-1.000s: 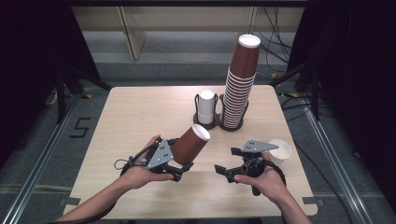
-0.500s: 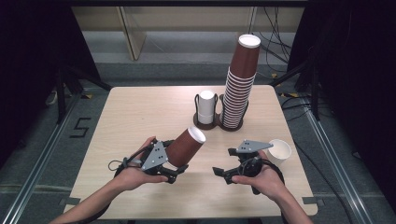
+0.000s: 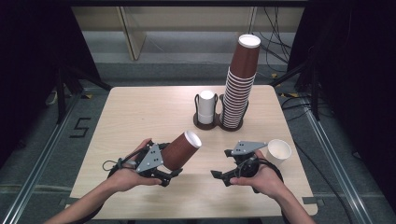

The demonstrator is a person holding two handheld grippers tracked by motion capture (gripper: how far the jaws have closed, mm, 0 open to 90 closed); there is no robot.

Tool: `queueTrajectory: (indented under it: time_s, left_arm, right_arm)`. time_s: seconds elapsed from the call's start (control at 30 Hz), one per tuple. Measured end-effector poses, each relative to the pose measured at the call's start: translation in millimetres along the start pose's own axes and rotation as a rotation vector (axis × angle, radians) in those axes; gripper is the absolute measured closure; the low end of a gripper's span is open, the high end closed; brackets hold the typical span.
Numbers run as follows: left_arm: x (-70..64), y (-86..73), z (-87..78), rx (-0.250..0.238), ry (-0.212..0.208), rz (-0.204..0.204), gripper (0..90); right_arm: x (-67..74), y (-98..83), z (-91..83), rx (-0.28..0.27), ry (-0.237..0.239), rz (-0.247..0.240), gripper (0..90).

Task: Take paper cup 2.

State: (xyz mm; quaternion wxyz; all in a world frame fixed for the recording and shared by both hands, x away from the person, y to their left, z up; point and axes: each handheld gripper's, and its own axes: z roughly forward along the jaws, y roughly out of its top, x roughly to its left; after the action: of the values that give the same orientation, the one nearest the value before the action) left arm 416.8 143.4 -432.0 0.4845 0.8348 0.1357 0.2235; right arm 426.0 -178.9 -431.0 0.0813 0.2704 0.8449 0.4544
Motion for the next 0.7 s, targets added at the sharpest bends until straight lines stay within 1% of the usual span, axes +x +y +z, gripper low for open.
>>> queueTrajectory:
  time_s: [0.03,0.07,0.1,0.17,0.2,0.3,0.4,0.47,0.5,0.53,0.57,0.6,0.63,0.67,0.7]
  left_arm:
    - [0.2,-0.2,-0.8,0.004,-0.001,0.003,10.7]
    - [0.4,-0.6,-1.3,0.007,-0.004,0.005,10.7]
    - [0.8,-0.7,-1.9,0.013,-0.009,0.007,10.7]
    - [0.9,-1.6,-1.9,0.015,-0.009,0.010,10.8]
    - [0.8,-1.8,-1.9,0.016,-0.009,0.010,10.8]
    - [0.6,-1.7,-2.3,0.021,-0.014,0.016,10.7]
    - [-0.3,-1.1,-1.9,0.022,-0.023,0.018,10.8]
    - [-0.9,-0.6,-1.4,0.028,-0.029,0.024,10.8]
    - [-1.2,-0.3,-1.0,0.031,-0.029,0.031,10.8]
    - [-2.1,0.1,-0.2,0.029,-0.035,0.027,10.8]
    - [-2.3,0.9,0.2,0.033,-0.041,0.034,10.8]
    - [-2.4,2.2,0.3,0.035,-0.048,0.041,10.7]
    - [-2.8,2.7,0.7,0.026,-0.050,0.038,10.8]
    - [-2.9,3.5,0.8,0.024,-0.054,0.038,10.8]
    - [-2.8,4.1,1.0,0.024,-0.062,0.039,10.7]
  right_arm:
    - [1.9,0.0,-0.3,0.016,0.006,0.019,7.5]
    - [0.6,0.3,0.0,0.019,0.003,-0.007,7.6]
    - [2.4,-0.2,0.7,0.024,0.010,0.014,7.7]
    - [0.6,-0.6,2.1,0.033,0.012,-0.017,7.8]
    - [1.1,-1.2,2.6,0.043,0.013,-0.011,7.8]
    - [-0.2,-2.5,2.9,0.051,0.009,-0.032,7.9]
    - [-0.7,-3.6,2.5,0.052,0.007,-0.038,7.9]
    - [-0.8,-4.2,0.8,0.053,0.003,-0.041,8.0]
    - [-0.5,-4.6,0.7,0.050,0.009,-0.035,8.1]
    - [0.3,-5.0,-0.5,0.050,0.011,-0.025,8.1]
    - [-0.1,-5.2,-1.3,0.053,0.015,-0.027,8.1]
    - [-1.1,-5.4,-1.5,0.059,0.010,-0.032,8.1]
    - [-0.7,-5.6,-2.4,0.072,0.002,-0.027,8.2]
    - [-1.0,-5.3,-3.0,0.075,0.005,-0.033,8.2]
    - [-3.6,-4.4,-3.0,0.066,0.003,-0.072,8.2]
